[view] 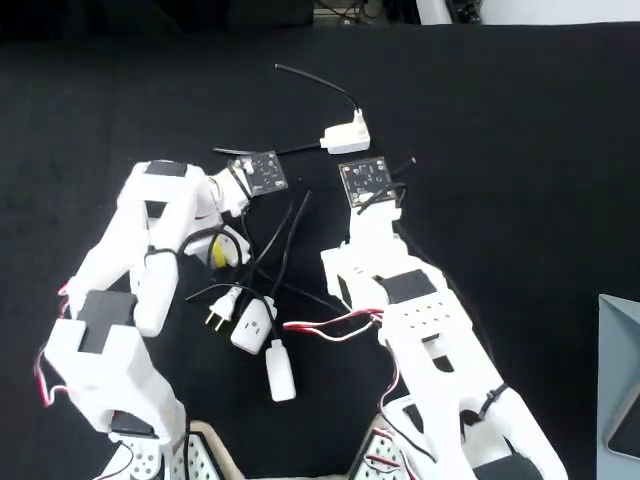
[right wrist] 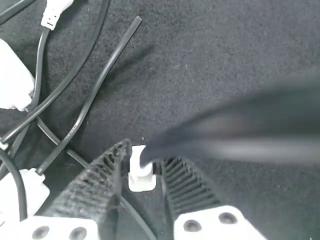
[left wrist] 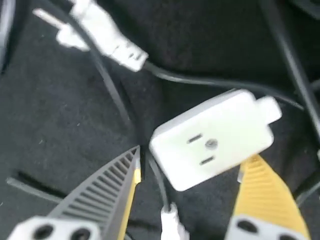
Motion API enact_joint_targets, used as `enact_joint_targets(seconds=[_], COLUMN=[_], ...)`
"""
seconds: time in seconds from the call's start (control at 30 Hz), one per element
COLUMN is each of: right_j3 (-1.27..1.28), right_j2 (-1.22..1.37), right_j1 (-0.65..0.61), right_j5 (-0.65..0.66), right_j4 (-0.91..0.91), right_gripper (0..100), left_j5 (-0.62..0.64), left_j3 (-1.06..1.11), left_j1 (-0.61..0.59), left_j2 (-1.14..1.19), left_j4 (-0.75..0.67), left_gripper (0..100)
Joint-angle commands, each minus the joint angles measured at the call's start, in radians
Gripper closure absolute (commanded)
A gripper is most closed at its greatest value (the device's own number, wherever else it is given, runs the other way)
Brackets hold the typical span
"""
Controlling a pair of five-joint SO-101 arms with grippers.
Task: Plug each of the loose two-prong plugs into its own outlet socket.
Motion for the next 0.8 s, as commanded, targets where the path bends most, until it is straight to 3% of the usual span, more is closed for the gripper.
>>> enact_joint_targets(seconds=[0.0,0.4,0.77], right_j3=[-0.035,-0.035,-0.035], right_j2=[0.004,0.004,0.004], right_j1=[0.015,0.015,0.015], right_j5=[-0.005,-0.005,-0.005], right_j4=[-0.015,-0.015,-0.015], right_gripper=[98.5,98.5,98.5], left_j5=[-0.008,0.002,0.135], left_j3=[-0.054,-0.088,-0.101], left_j1=[0.031,0.033,0.033], left_j2=[0.002,-0.071,-0.127], left_j4=[0.005,0.014,0.046], left_gripper=[72,73,69])
